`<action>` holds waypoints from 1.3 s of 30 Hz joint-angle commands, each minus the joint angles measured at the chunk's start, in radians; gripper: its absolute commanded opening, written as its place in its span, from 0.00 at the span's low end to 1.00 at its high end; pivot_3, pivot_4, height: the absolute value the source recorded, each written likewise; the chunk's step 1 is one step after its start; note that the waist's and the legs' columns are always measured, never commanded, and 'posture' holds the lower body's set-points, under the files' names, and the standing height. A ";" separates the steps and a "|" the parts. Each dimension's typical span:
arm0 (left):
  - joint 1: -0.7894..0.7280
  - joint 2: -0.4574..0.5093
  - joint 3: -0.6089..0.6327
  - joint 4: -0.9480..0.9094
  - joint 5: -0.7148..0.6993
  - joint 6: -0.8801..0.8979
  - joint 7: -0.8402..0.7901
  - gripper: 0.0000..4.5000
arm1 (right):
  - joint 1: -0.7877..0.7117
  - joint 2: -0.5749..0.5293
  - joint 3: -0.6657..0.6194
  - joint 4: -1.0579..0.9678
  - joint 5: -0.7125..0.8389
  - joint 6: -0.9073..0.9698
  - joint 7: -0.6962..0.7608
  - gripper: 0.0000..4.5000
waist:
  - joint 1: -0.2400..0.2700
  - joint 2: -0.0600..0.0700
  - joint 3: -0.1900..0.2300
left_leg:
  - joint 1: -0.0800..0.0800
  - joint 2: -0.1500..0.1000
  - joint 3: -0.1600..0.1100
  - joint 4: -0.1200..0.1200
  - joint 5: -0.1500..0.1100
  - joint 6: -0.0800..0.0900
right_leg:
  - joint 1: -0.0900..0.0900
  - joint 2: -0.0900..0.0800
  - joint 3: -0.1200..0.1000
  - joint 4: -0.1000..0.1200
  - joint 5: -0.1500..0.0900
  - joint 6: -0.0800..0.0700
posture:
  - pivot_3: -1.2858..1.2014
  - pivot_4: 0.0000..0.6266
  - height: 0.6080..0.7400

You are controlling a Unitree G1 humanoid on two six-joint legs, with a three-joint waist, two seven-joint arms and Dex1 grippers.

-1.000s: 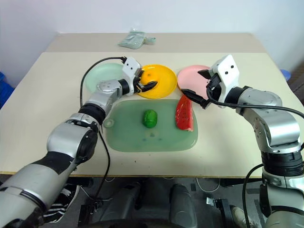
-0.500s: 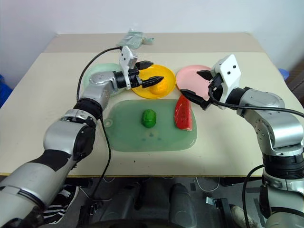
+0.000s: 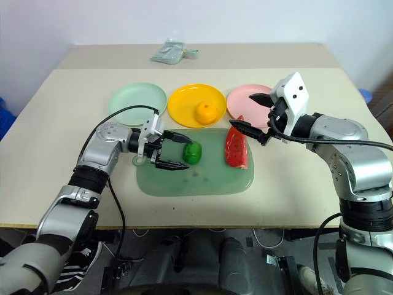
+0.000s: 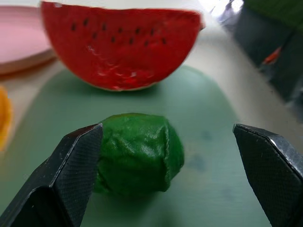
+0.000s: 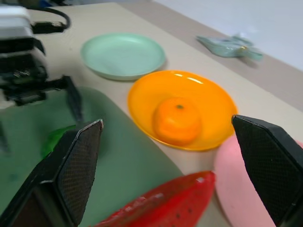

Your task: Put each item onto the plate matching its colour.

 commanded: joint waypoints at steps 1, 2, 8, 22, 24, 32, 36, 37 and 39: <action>-0.009 -0.015 -0.033 0.042 0.039 -0.046 0.045 0.94 | 0.010 -0.020 -0.025 -0.050 0.016 -0.003 0.017 1.00 | 0.000 0.000 0.000 | 0.000 0.000 0.000 0.000 0.000 0.000 | 0.000 0.000 0.000 0.000 0.000 0.000 | 0.52 0.24 1.00; -0.009 -0.016 -0.038 0.052 0.050 -0.075 0.059 0.88 | 0.010 -0.019 -0.027 -0.051 0.017 -0.003 0.017 1.00 | -0.001 0.000 0.000 | 0.000 0.000 0.000 0.000 0.000 0.000 | 0.000 0.000 0.000 0.000 0.000 0.000 | 0.52 0.24 1.00; -0.031 -0.020 -0.026 0.114 0.069 -0.205 0.141 0.32 | 0.011 -0.015 -0.032 -0.060 0.021 0.000 0.007 1.00 | -0.002 0.000 0.000 | 0.001 0.000 0.000 0.000 0.000 0.000 | 0.000 0.000 0.000 0.000 0.000 0.000 | 0.52 0.24 1.00; -0.182 0.034 0.364 0.166 -0.254 0.052 0.394 0.28 | -0.008 0.002 -0.033 -0.067 0.047 0.004 0.001 1.00 | -0.010 0.000 0.000 | 0.000 0.000 0.000 0.000 0.000 0.000 | 0.000 0.000 -0.001 0.000 0.000 0.000 | 0.52 0.24 1.00; -0.195 0.063 0.375 0.227 -0.191 -0.001 0.519 0.28 | -0.017 0.006 -0.039 -0.074 0.087 0.029 0.015 1.00 | -0.009 0.000 0.000 | 0.000 0.000 0.000 0.000 0.000 0.000 | 0.000 0.000 -0.001 0.000 0.000 0.000 | 0.52 0.24 1.00; -0.183 0.062 0.395 0.345 -0.098 -0.087 0.863 0.28 | -0.022 0.032 -0.007 -0.106 0.136 0.044 0.010 1.00 | -0.001 -0.002 0.000 | 0.000 -0.001 -0.001 0.002 0.000 0.000 | 0.001 0.000 -0.001 0.000 0.001 0.001 | 0.52 0.24 1.00; -0.165 0.042 0.391 0.321 -0.105 -0.082 0.866 0.28 | -0.030 0.042 -0.012 -0.115 0.160 0.059 0.005 1.00 | -0.003 -0.002 0.000 | 0.000 -0.001 -0.001 0.002 0.000 0.000 | 0.001 0.000 -0.001 0.000 0.001 0.001 | 0.52 0.24 1.00; -0.163 0.040 0.394 0.312 -0.115 -0.075 0.852 0.28 | -0.031 0.039 -0.016 -0.112 0.161 0.059 0.008 1.00 | -0.003 -0.002 0.000 | 0.000 -0.001 -0.001 0.002 0.000 0.000 | 0.001 0.000 -0.001 0.000 0.001 0.001 | 0.52 0.24 1.00; -0.162 0.040 0.395 0.303 -0.120 -0.072 0.835 0.28 | -0.026 0.031 -0.021 -0.111 0.161 0.058 0.017 1.00 | -0.004 -0.002 0.000 | 0.000 0.000 -0.001 0.002 0.000 0.000 | 0.001 0.000 -0.001 0.000 0.001 0.001 | 0.52 0.24 1.00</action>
